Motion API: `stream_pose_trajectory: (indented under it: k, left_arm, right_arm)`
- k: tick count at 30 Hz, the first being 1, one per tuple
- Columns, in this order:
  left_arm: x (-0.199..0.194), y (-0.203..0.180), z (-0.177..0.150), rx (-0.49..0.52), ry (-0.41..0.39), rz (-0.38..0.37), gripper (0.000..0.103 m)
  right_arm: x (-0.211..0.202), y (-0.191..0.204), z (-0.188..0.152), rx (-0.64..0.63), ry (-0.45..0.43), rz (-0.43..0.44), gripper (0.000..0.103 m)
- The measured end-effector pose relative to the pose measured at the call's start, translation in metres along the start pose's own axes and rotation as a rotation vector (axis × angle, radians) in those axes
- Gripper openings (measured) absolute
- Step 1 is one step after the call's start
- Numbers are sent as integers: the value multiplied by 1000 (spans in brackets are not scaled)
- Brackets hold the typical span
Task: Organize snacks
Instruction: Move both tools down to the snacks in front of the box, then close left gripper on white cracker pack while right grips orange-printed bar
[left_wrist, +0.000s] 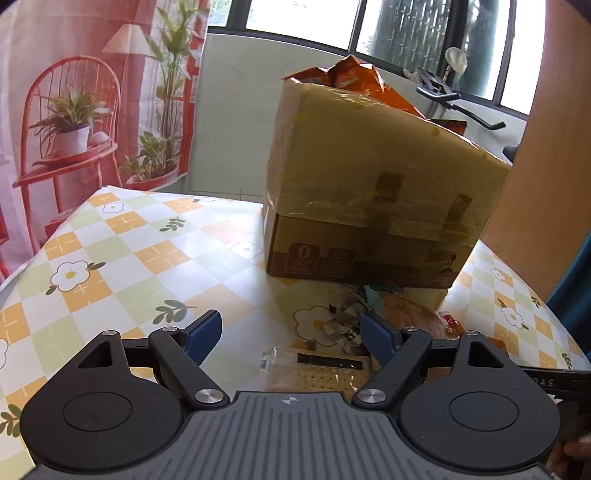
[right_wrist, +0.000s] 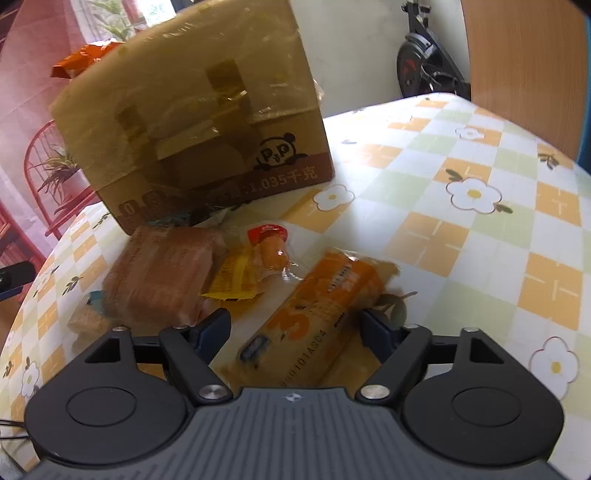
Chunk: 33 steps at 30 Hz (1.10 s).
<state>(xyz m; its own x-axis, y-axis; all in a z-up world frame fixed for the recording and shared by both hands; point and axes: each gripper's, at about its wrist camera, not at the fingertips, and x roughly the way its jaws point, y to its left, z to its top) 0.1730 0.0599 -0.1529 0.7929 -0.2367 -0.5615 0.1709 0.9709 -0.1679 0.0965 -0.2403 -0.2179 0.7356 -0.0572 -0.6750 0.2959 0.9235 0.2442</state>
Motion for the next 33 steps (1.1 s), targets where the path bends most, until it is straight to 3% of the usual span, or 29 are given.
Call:
stream_pose_trajectory:
  k: [4,6,13,25,33]
  left_arm:
    - [7,1,-6,5,19,6,84]
    - [12,2,-8,7,32,7,84]
    - [27,6,-19,-34,93,1,83]
    - [38,-10,-33,12,148,-5,83]
    - [32,-24,-36,38,115,-21,85]
  right_arm:
    - [7,1,3,-71,-27,-36,50]
    - [11,-2,4,-101,-54,-58,45]
    - [16,1,-4,-184,-116,-90,44]
    - [16,-4,-4,-169,-125,-64,44]
    - [15,-4,-5,-164,-127,-60,44]
